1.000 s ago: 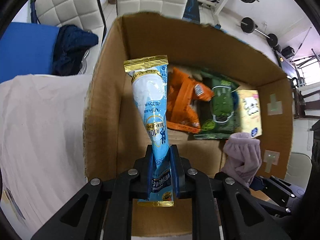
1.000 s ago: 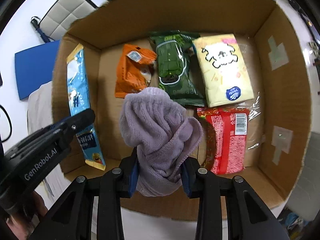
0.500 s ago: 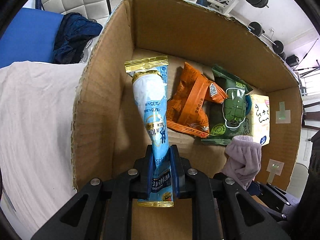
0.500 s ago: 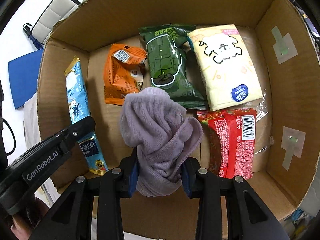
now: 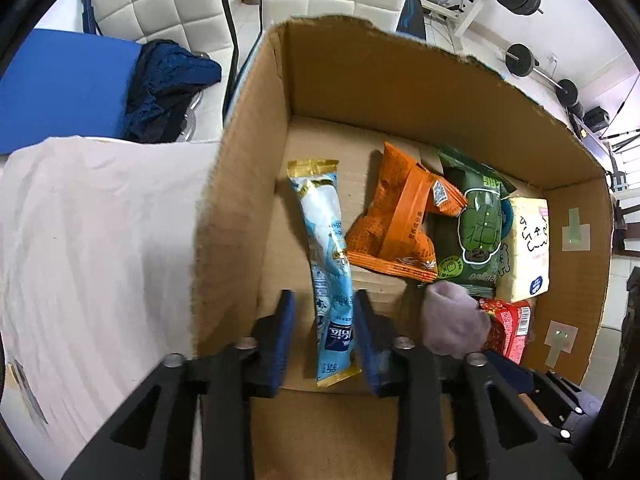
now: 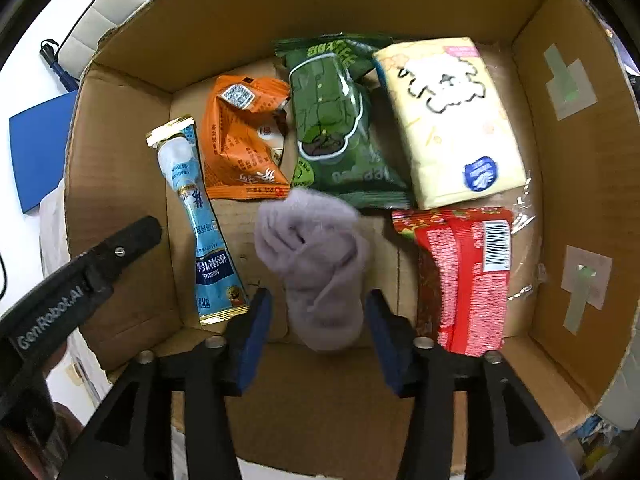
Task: Organize soft objects
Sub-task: 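Lower the tube and towel into the box and open both tools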
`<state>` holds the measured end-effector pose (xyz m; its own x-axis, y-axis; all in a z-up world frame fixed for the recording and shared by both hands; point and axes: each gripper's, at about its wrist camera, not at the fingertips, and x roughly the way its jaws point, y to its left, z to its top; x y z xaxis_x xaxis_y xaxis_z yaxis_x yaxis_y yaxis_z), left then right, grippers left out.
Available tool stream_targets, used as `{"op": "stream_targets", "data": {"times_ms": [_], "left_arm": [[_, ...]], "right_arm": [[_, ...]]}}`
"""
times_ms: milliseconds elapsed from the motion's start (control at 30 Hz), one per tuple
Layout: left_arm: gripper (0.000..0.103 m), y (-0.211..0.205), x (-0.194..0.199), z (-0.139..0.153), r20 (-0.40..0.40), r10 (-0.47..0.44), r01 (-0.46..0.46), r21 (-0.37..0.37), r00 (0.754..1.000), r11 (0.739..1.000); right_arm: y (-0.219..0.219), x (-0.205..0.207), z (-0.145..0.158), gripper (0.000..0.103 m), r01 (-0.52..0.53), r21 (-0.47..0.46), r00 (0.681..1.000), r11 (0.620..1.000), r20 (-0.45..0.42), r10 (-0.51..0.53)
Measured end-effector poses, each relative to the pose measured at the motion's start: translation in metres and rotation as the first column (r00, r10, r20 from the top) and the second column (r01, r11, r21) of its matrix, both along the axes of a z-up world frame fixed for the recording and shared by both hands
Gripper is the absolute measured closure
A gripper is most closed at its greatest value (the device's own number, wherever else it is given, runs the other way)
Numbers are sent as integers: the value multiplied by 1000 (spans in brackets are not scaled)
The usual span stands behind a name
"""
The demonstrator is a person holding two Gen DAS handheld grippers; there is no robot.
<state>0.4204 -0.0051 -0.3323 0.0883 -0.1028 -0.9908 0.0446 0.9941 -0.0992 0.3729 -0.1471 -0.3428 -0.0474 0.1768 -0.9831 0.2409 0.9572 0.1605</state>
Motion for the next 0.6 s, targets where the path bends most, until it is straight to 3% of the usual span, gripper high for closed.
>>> {"op": "stream_targets", "data": {"times_ms": [67,200,267,400,467,600], "left_arm": [[58,2,-2,5,17,4,-4,-1,1000,1000],[31,6,-6,14,40,1,0,-14,999,1000],[18,3,-9,18,46,-12,12,-6,999,1000],[7,-4,-16,26,71,-38,36,24,997,999],[6,-3,-20,31,90,-41,39,26,995,999],[6,-4,-30,44,118,-44,42,25,992,999]], "right_arm": [[2,1,4,35,-4,1,1000,1000,-2,4],[3,1,14,26,-18,-29,1000,999,23,18],[3,0,21,12,-30,-57,999,998,37,32],[-2,-1,42,5,-49,-139,995,989,74,60],[-5,-4,50,0,-54,-163,993,985,91,69],[-16,-10,62,0,-49,-221,990,974,120,77]]}}
